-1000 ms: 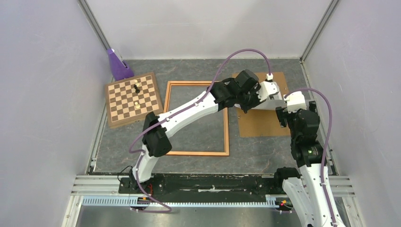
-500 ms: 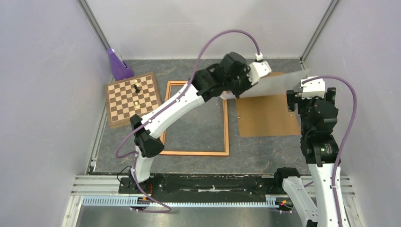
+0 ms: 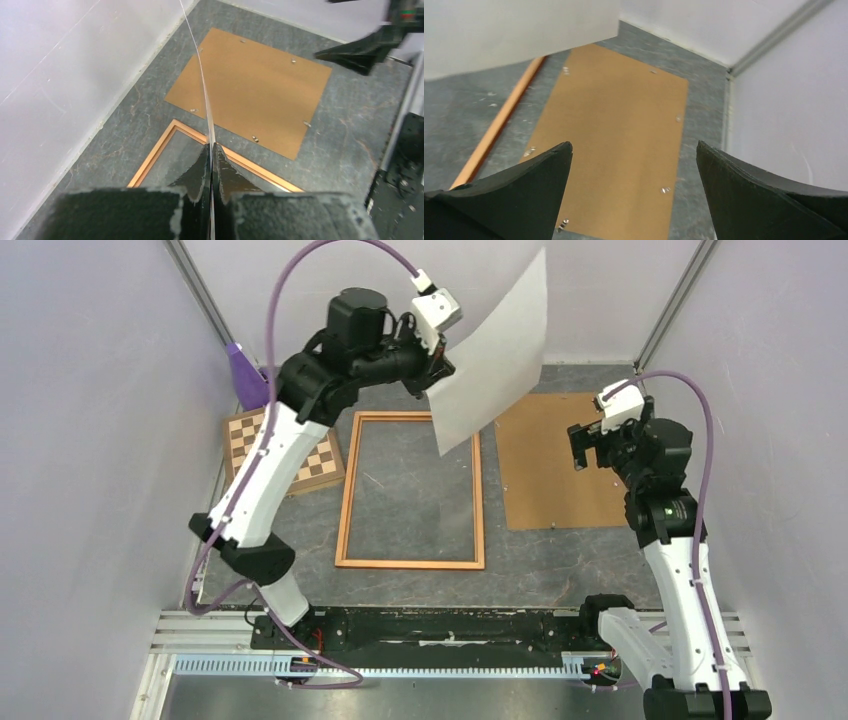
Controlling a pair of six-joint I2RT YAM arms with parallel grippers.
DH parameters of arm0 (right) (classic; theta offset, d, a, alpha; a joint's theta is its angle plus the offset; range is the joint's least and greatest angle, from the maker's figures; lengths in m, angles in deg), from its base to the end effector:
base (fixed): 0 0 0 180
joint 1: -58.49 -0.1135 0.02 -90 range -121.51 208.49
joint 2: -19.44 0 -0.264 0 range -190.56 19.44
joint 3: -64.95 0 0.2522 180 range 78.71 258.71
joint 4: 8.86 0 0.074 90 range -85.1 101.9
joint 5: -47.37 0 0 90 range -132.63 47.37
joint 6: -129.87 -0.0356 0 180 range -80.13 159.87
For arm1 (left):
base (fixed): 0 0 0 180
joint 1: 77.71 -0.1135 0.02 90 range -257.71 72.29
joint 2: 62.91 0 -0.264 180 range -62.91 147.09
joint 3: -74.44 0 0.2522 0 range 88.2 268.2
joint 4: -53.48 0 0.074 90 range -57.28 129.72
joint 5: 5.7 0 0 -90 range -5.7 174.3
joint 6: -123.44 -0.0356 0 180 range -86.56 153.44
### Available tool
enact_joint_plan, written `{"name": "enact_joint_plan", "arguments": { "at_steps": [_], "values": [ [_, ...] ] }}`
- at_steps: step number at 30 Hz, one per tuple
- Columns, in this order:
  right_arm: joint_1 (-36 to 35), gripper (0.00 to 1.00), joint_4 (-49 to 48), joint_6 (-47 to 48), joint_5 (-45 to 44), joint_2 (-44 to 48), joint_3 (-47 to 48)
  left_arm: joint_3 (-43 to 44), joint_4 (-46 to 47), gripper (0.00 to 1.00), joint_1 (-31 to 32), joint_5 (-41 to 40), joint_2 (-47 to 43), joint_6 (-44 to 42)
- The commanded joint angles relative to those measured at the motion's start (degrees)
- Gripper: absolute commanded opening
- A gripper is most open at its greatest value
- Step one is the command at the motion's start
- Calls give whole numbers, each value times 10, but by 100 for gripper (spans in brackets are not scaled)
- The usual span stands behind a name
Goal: Put the photo into the frame
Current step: Turn over the photo from the photo frame.
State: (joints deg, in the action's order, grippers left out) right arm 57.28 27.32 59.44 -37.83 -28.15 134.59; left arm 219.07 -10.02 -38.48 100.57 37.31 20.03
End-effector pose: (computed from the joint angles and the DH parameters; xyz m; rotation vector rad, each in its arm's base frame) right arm 0.1818 0.0068 0.3764 -0.3863 1.7776 -0.1509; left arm 0.2642 -0.2286 0.5144 1.0274 1.6358 -0.5735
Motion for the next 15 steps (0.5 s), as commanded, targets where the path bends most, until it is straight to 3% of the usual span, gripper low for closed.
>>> {"name": "enact_joint_plan", "arguments": {
  "at_steps": [1, 9, 15],
  "values": [
    [1, 98, -53, 28, 142, -32, 17, -1, -54, 2, -8, 93, -66, -48],
    [2, 98, -128, 47, 273, -83, 6, -84, -100, 2, -9, 48, -159, -109],
    [2, 98, -87, 153, 436, -113, 25, -119, -118, 2, -9, 37, -206, -115]
  ]
}}
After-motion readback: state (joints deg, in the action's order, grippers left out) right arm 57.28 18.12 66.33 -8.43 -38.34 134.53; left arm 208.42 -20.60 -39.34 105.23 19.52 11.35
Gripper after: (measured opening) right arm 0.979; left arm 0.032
